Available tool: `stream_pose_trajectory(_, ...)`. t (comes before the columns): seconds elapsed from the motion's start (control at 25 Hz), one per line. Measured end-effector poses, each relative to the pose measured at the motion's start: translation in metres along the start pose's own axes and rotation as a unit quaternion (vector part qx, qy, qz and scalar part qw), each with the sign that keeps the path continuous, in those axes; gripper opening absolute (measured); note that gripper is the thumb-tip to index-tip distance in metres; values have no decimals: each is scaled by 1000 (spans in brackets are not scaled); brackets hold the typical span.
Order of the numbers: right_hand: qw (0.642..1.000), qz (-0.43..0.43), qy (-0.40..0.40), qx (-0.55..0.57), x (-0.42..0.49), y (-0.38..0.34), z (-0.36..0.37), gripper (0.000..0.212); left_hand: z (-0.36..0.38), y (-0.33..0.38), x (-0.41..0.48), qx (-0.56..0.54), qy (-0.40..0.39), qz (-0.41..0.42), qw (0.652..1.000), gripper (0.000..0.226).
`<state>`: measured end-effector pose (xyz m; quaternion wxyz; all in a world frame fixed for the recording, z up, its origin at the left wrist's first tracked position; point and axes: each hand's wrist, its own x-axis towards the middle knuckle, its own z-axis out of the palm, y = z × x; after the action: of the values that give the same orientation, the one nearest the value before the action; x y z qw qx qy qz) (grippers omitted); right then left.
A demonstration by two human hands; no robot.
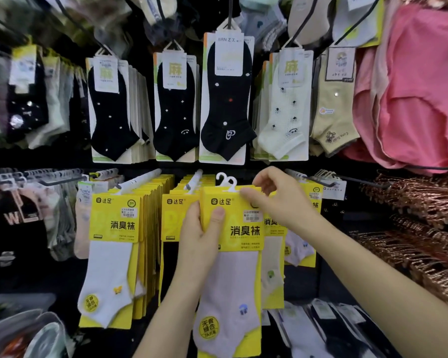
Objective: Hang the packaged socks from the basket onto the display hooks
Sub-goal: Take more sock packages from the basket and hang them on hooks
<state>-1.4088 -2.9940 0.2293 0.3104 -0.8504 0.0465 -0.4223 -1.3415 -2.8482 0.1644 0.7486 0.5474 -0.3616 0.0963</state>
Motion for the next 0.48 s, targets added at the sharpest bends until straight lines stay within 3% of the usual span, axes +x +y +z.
stream_pose_trajectory(0.08, 999, 24, -31, 4, -5, -5, 4, 39, 6, -2, -3, -28, 0, -13, 1000, 18)
stream_pose_trajectory(0.28, 996, 51, -41, 68, -8, 0, -7, 20, 7, -12, -2, -36, 12, -50, 998, 14)
stream_pose_trajectory(0.48, 998, 35, -7, 47, -12, 9, -6, 20, 9, -18, -4, -11, 2, -48, 999, 10)
